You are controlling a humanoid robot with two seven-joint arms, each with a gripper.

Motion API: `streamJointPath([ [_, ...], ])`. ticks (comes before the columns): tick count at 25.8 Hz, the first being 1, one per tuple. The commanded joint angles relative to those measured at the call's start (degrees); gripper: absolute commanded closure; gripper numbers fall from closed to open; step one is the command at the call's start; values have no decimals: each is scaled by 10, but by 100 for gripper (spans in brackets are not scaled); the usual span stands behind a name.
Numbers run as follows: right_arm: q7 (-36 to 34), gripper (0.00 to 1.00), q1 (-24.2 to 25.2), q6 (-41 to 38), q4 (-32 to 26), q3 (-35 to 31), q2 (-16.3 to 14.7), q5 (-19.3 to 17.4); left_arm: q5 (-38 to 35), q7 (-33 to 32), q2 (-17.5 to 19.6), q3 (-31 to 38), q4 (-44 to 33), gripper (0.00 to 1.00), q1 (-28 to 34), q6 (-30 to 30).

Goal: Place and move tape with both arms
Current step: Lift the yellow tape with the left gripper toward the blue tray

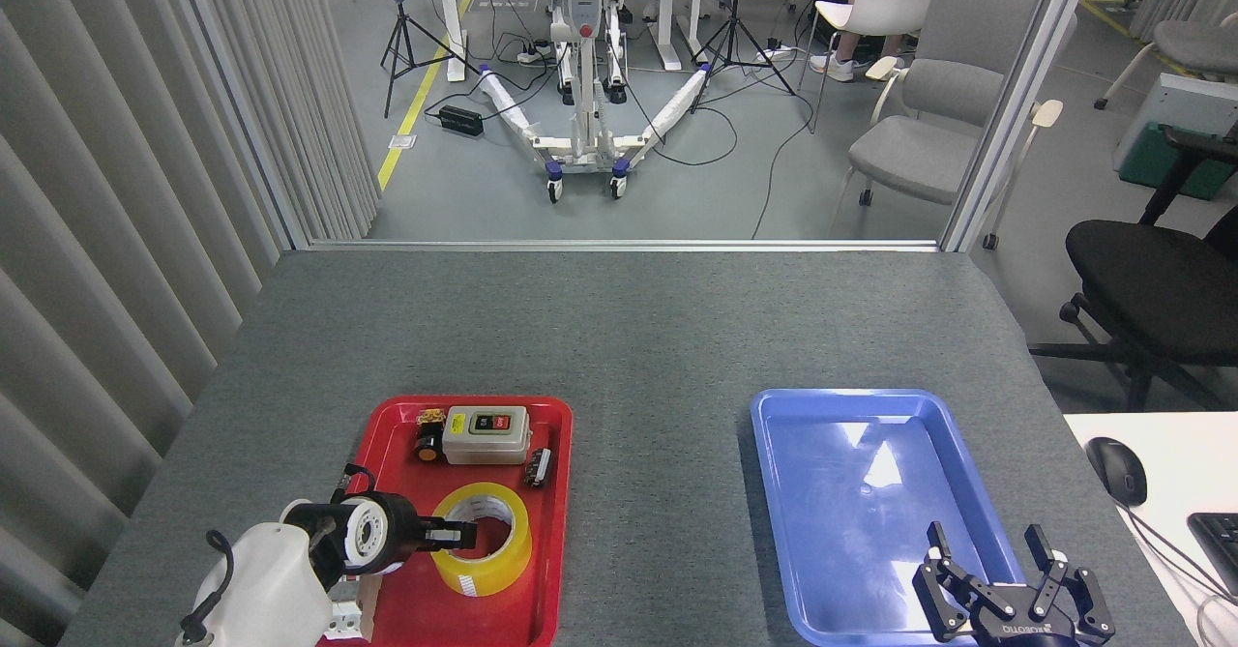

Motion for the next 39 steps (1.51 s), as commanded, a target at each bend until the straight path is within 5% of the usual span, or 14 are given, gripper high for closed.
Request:
streamJointPath([
  [1,0,0,-1,0,0,0,1,1,-2,-14,-3,0,3,88,0,-3],
  [6,0,0,0,0,0,1,2,4,-4,-23,-10,3,2,100,0,-2],
  [11,0,0,0,0,0,1,2,5,-7,-18,-5,11,-52,100,-1,-8],
  [17,0,0,-1,0,0,1,1,5,1,72,-4,70,-117,100,5,-131],
  [21,1,0,-1,2,0,1,1,4,40,211,-41,66,-80,100,7,-194],
  [28,0,0,1,3,2,1,1,5,329,418,-74,-31,61,100,7,-363],
  [35,-3,0,-1,-12,1,1,-4,5,342,445,-139,-84,136,100,7,-428],
  [39,-33,0,-12,-166,1,-6,-8,0,341,469,-172,-115,159,100,7,-428],
])
